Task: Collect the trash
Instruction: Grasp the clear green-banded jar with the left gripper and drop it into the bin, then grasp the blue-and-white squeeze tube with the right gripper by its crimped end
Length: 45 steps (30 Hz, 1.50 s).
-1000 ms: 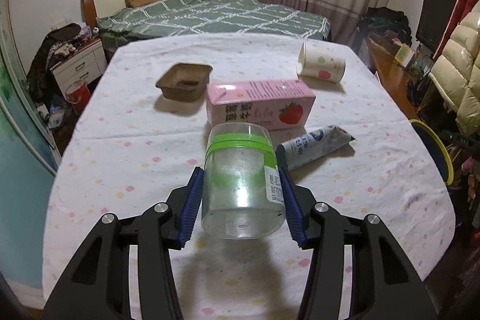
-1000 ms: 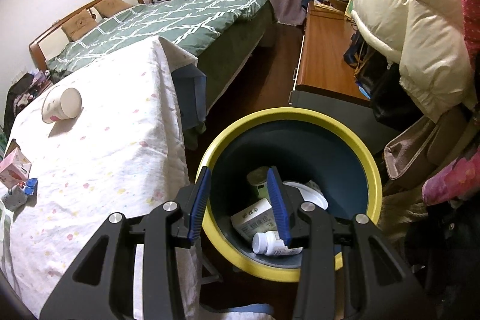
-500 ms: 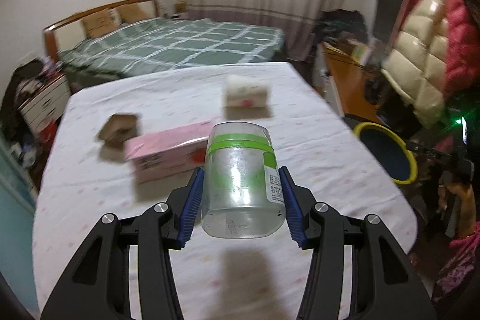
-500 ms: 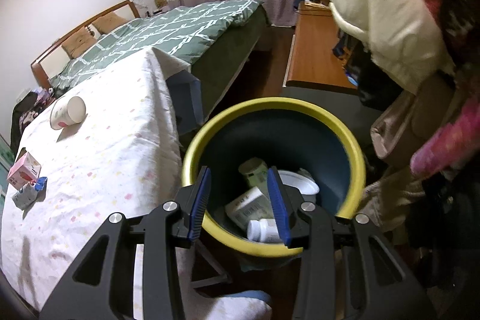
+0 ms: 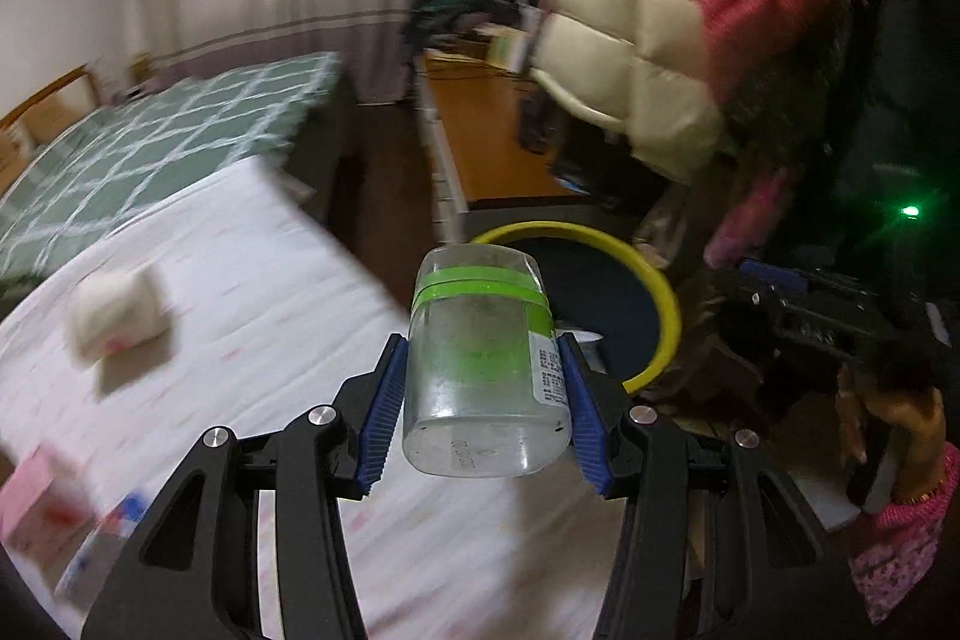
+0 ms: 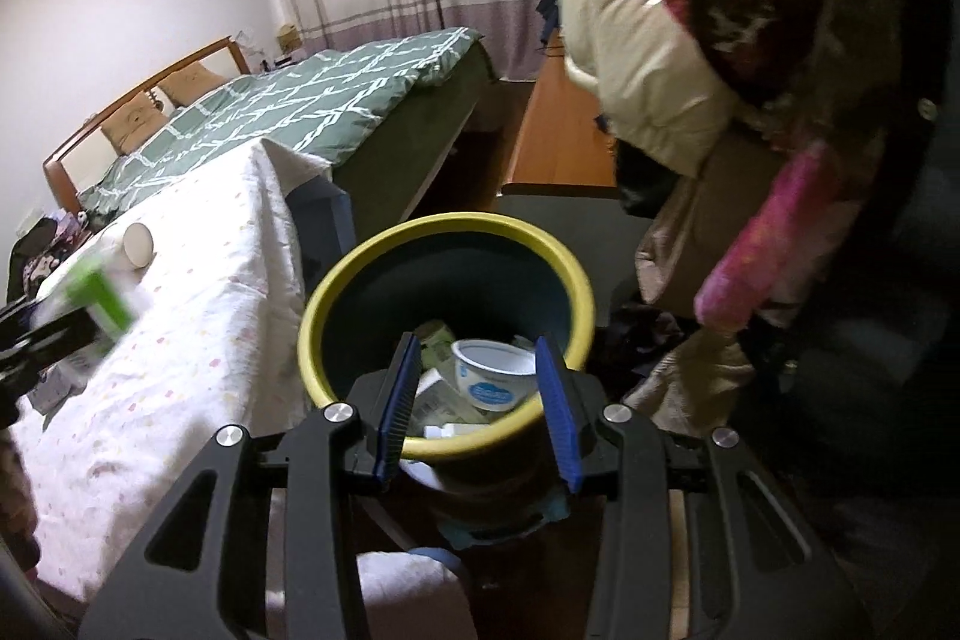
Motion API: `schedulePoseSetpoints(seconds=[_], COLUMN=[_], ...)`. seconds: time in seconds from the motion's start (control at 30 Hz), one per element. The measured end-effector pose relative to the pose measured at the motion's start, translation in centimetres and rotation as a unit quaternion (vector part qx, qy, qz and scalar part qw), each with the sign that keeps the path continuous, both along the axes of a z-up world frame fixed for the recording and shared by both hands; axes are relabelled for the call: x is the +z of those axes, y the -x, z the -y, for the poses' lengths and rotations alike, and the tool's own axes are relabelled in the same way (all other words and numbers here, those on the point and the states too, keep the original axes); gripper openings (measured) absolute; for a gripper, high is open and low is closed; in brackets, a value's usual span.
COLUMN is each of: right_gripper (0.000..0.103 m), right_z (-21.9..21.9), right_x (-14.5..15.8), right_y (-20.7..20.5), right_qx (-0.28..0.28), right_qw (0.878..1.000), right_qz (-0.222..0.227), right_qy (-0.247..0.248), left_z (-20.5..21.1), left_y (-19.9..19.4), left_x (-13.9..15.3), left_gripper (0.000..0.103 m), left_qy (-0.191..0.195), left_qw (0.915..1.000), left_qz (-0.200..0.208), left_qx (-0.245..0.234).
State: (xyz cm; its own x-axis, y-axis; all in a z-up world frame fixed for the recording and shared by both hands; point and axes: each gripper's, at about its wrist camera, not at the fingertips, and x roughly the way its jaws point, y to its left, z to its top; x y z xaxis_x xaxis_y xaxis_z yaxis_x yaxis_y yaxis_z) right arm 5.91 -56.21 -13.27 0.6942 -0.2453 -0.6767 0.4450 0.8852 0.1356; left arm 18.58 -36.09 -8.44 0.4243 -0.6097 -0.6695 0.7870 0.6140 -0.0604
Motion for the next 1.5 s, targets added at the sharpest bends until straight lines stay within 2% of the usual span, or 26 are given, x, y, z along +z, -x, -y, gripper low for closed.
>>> schedulePoseSetpoints(seconds=[0.17,0.37,0.4,0.43,0.5,0.6,0.7,0.77,0.93,1.0,1.13,1.2,1.33,1.37,1.5], right_gripper=[0.039,0.044,0.045,0.045,0.045,0.045,0.045,0.046,0.046,0.046,0.046,0.046,0.046,0.046,0.046], right_z=[1.2,2.2,2.3,2.4,2.5,2.5,1.8,1.3,-1.6,-3.9,-9.3,-12.3,-19.1,-21.4,-28.8], right_x=[-0.1,0.3,0.4,0.4,0.2,0.2,0.2,0.1,-0.5,-0.7,-1.0,-1.1,-1.1,-1.0,-0.8], right_y=[2.2,4.1,4.3,4.4,4.5,4.6,4.4,4.1,2.0,0.4,-2.9,-4.5,-7.9,-8.8,-11.7], right_qx=[-0.020,-0.035,-0.037,-0.038,-0.040,-0.038,-0.029,-0.021,0.022,0.059,0.139,0.183,0.272,0.300,0.370], right_qw=[1.000,0.999,0.999,0.999,0.999,0.999,1.000,1.000,1.000,0.998,0.990,0.983,0.962,0.953,0.929], right_qz=[-0.001,0.001,0.001,0.001,-0.002,-0.003,-0.003,-0.003,-0.008,-0.012,-0.016,-0.016,-0.021,-0.021,-0.028], right_qy=[0.004,0.007,0.006,0.005,0.005,0.003,0.002,0.001,-0.005,-0.007,-0.016,-0.021,-0.023,-0.022,-0.006], left_z=[7.2,13.5,14.1,14.6,15.1,14.4,11.6,8.3,-1.2,-6.1,-15.9,-21.1,-28.5,-30.5,-34.9], left_y=[-0.9,-2.8,-3.2,-3.7,-4.5,-4.8,-4.3,-3.7,-1.5,-0.4,1.5,2.6,4.5,5.0,6.0], left_x=[-1.8,-3.9,-4.1,-4.3,-4.4,-3.7,-2.2,-0.7,1.7,2.2,3.0,3.2,3.1,3.0,2.6], left_gripper=[0.050,0.050,0.052,0.070,0.088,0.088,0.088,0.091,0.095,0.096,0.096,0.096,0.096,0.096,0.096], left_qy=[-0.021,-0.044,-0.044,-0.045,-0.038,-0.026,-0.016,0.002,0.027,0.031,0.038,0.038,0.035,0.038,0.042], left_qw=[0.9990,0.9981,0.9982,0.9984,0.9990,0.9995,0.9999,0.9999,0.9972,0.9937,0.9805,0.9685,0.9473,0.9408,0.9273], left_qz=[-0.011,-0.006,-0.008,-0.009,-0.006,-0.006,0.002,0.003,0.017,0.026,0.037,0.045,0.048,0.046,0.046], left_qx=[-0.037,-0.042,-0.039,-0.033,-0.024,-0.017,-0.002,0.014,0.068,0.104,0.189,0.242,0.315,0.334,0.369])
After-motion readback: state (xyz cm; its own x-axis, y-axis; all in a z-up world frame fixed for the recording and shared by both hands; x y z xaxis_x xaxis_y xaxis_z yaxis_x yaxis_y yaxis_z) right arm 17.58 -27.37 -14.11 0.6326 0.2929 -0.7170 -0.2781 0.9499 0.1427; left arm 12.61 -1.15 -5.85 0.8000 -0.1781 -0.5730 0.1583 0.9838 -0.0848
